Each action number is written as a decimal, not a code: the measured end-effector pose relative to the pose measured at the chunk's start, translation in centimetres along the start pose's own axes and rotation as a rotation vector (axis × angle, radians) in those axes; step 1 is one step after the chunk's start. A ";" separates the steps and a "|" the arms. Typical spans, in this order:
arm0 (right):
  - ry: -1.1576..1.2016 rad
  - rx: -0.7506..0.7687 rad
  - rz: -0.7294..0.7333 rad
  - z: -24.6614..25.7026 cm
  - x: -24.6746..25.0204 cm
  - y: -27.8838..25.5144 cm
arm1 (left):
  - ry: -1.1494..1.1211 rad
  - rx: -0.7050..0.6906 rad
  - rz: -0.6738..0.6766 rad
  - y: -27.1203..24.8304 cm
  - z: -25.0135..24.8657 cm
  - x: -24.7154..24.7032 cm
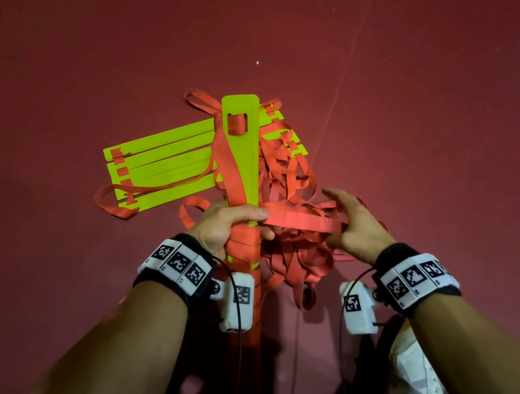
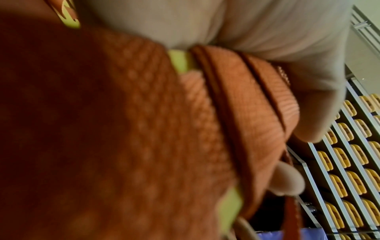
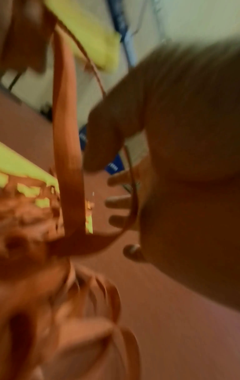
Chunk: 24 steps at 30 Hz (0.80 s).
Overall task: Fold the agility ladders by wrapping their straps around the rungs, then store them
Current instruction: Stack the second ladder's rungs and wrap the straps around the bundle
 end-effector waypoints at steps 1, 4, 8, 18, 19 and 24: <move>0.102 0.085 0.032 1.8 -0.3 -0.3 | 0.006 0.010 -0.003 0.0 0.1 -0.1; 0.300 0.295 0.193 6.7 -2.1 -1.1 | 0.003 -0.001 -0.024 0.0 -0.2 -0.6; 0.289 0.362 0.358 9.0 -3.5 -1.9 | 0.041 -0.029 -0.018 -0.1 -0.5 -1.1; -0.170 0.323 0.205 10.0 -1.8 -1.4 | 0.191 -0.050 -0.155 0.2 -0.6 0.2; -0.297 0.339 0.161 10.6 -1.9 -1.4 | 0.202 -0.059 -0.131 0.3 -0.6 -0.1; -0.421 0.283 0.161 9.4 -2.5 -0.7 | 0.125 -0.074 -0.051 0.5 -0.1 -1.1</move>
Point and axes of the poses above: each hand's wrist, its own y-axis towards the middle knuckle, its own x-axis out of the back of the hand, z = x × y, the point moved 10 cm from there along y, towards the middle knuckle, and after that the axes turned 6 degrees about z, right-handed, at the moved point
